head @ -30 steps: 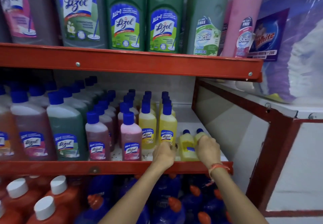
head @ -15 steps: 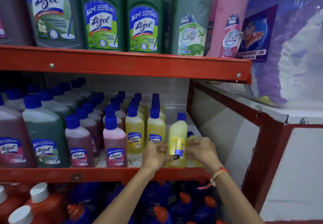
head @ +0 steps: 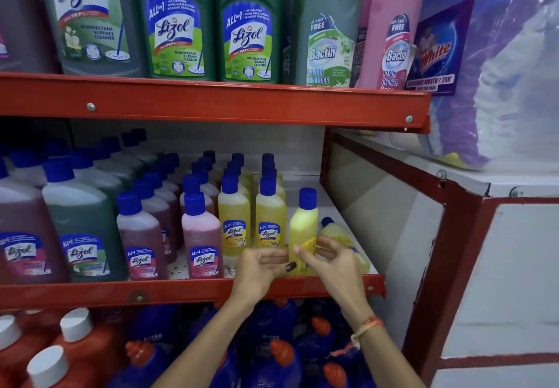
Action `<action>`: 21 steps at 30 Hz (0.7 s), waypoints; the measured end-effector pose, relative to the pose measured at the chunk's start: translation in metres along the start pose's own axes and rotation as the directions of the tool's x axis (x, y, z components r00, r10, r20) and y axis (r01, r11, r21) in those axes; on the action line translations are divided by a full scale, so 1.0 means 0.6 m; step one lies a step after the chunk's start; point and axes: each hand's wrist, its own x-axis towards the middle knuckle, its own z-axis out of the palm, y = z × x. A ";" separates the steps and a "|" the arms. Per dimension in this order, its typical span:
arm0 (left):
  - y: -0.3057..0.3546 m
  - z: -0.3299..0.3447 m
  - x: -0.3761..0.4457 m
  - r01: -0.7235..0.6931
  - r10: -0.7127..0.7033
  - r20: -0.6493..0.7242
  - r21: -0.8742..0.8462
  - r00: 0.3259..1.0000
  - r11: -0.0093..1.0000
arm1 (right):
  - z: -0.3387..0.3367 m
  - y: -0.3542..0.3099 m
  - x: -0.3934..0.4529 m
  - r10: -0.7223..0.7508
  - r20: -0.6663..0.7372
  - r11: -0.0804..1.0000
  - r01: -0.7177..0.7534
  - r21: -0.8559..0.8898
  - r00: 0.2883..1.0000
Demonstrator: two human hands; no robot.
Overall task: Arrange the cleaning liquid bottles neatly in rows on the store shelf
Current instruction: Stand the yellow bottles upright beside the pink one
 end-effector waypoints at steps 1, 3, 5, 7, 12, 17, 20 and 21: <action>-0.002 -0.002 0.000 0.003 -0.003 0.016 -0.004 1.000 1.000 | 0.007 -0.001 -0.005 -0.021 -0.017 1.000 0.020 -0.022 1.000; -0.002 -0.005 0.002 0.009 -0.009 0.040 -0.001 0.999 1.000 | 0.019 -0.001 -0.007 -0.051 -0.063 0.996 0.046 -0.074 0.997; 0.001 -0.009 0.005 0.012 -0.013 0.056 0.017 0.998 1.000 | 0.024 0.003 -0.002 -0.069 -0.103 0.991 0.056 -0.124 0.992; 0.004 -0.013 0.009 0.017 -0.020 0.076 0.039 0.997 0.999 | 0.021 0.007 0.002 -0.084 -0.109 0.988 0.068 -0.141 0.991; 0.006 -0.011 0.019 0.031 -0.040 0.118 0.071 0.992 0.997 | -0.001 0.010 0.015 -0.014 0.118 0.996 0.003 0.091 0.993; 0.006 -0.023 0.006 0.012 -0.024 0.089 0.125 0.996 0.992 | -0.012 0.015 0.033 -0.046 0.310 0.991 0.004 0.134 0.950; 0.009 -0.027 -0.010 -0.016 0.005 0.075 0.140 0.997 0.990 | -0.010 0.017 0.036 -0.035 0.347 0.988 -0.020 0.153 0.937; 0.010 -0.027 -0.016 -0.032 0.022 0.064 0.151 0.998 0.988 | -0.009 0.017 0.037 -0.035 0.353 0.987 -0.024 0.161 0.935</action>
